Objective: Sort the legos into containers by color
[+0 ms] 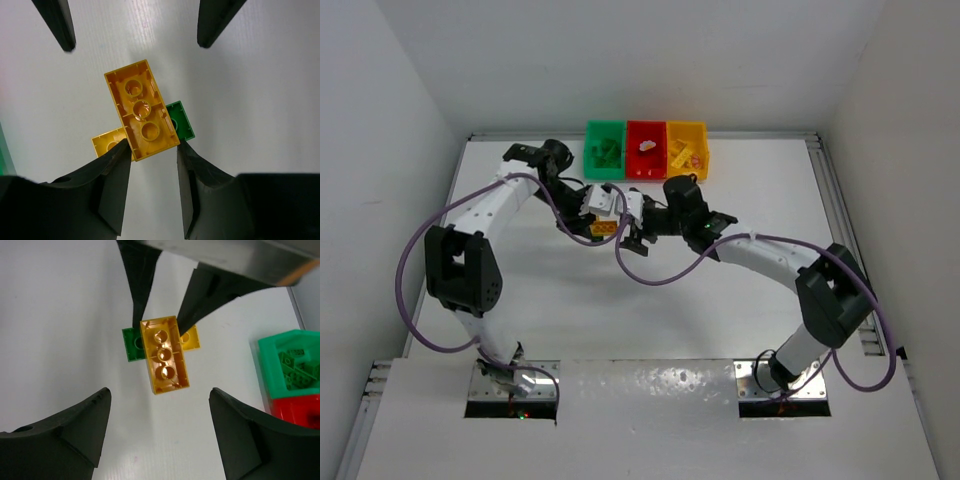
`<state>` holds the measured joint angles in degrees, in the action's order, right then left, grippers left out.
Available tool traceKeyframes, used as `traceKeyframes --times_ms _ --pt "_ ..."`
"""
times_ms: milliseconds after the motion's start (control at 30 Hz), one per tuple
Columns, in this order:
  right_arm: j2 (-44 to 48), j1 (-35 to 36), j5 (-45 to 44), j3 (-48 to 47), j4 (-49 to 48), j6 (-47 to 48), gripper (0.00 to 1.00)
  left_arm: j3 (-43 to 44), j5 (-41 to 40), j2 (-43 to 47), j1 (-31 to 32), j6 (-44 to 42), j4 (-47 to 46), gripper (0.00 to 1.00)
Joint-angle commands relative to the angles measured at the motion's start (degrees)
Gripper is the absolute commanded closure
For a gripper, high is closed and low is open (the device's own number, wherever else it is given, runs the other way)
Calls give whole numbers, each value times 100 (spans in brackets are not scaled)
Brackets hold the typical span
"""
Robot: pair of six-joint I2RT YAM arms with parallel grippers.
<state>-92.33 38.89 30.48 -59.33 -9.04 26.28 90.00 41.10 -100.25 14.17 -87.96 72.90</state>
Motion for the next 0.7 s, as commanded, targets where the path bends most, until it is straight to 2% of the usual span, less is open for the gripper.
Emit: traceKeyframes --times_ms 0,233,433,533,667 --pt "-179 118 99 -87 -309 263 22 159 459 -21 147 -485 251 100" --pt "-557 250 213 -465 -63 360 23 159 592 -39 156 -459 251 100" --pt "-874 259 73 -597 -362 316 30 133 689 5 165 -406 251 100" --pt "-1032 259 -42 -746 -388 403 30 115 662 5 165 -415 259 100" --pt "-1243 268 -148 -1010 24 755 30 150 671 5 165 -415 251 100"
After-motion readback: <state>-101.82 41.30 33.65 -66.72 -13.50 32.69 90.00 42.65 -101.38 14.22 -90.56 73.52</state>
